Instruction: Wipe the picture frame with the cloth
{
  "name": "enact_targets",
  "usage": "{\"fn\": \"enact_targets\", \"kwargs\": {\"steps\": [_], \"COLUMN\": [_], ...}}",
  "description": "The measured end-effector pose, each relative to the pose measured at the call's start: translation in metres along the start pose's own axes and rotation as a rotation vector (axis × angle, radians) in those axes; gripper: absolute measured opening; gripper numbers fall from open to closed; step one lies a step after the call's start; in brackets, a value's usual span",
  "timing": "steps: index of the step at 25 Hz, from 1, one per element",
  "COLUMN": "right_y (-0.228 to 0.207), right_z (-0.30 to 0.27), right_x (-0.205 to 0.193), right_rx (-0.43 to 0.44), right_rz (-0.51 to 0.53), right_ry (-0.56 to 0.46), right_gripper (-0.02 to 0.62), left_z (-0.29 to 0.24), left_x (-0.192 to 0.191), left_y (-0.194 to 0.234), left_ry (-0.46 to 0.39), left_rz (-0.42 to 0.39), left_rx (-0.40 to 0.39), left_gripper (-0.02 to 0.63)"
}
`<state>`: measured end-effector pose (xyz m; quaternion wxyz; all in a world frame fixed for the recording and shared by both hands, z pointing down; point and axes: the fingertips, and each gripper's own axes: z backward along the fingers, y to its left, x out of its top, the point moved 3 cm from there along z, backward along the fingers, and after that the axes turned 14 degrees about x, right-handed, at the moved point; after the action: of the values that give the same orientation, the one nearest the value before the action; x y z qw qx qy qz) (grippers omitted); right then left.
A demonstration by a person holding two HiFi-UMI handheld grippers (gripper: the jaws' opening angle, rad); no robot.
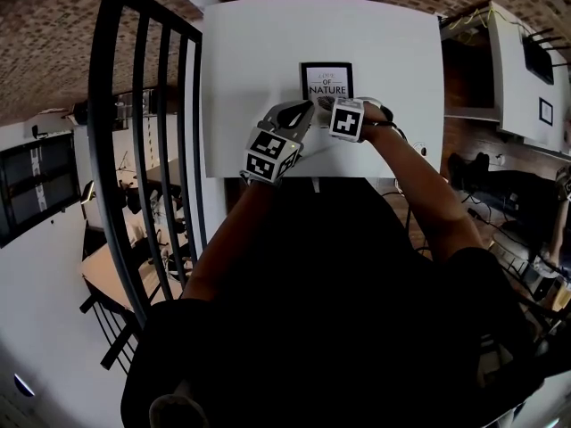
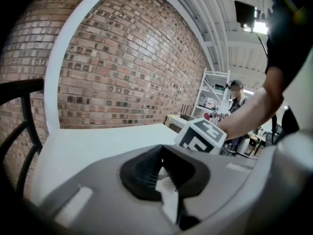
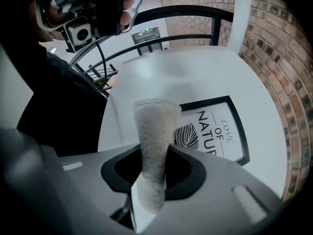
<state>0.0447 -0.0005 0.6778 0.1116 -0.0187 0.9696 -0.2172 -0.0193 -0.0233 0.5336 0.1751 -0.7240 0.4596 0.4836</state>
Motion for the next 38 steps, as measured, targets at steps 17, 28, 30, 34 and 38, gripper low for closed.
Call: {"fn": "enact_targets", "kwargs": {"steps": [17,28,30,34,38], "right_y": [-0.083,-0.136,-0.130,-0.117,-0.101], "right_z": [0.067,0.068,0.066,0.056,0.047], "right_x": [-0.040,-0.045,-0.045,-0.049,-0.051], "right_rx": [-0.214,-0.284,-0.267,-0.209,-0.176], "right_rz": [-0.081,-0.105,-0.101,-0.099,-0.102], "right_ry": [-0.016,0.045,0.053,0.065,0.063], "right_gripper": [0.107,0.107,0.107,0.107,0.107], "left_z": [0.003,0.009,0.010,0.007,0.001], "left_x": [-0.005,-0.014,-0.016,-0.018,-0.014], "left_y": [-0.007,0.001,0.001,0.000,-0.001], "left_ry": [-0.012,0.004,0.008,0.009,0.008], "left_rz": [-0.018,-0.007,-0.011,-0.015,-0.018], "left_rx": [0.006,0.048,0.050,0.044,0.032], "left_gripper": [0.000,0.000,0.000,0.000,0.000]}}
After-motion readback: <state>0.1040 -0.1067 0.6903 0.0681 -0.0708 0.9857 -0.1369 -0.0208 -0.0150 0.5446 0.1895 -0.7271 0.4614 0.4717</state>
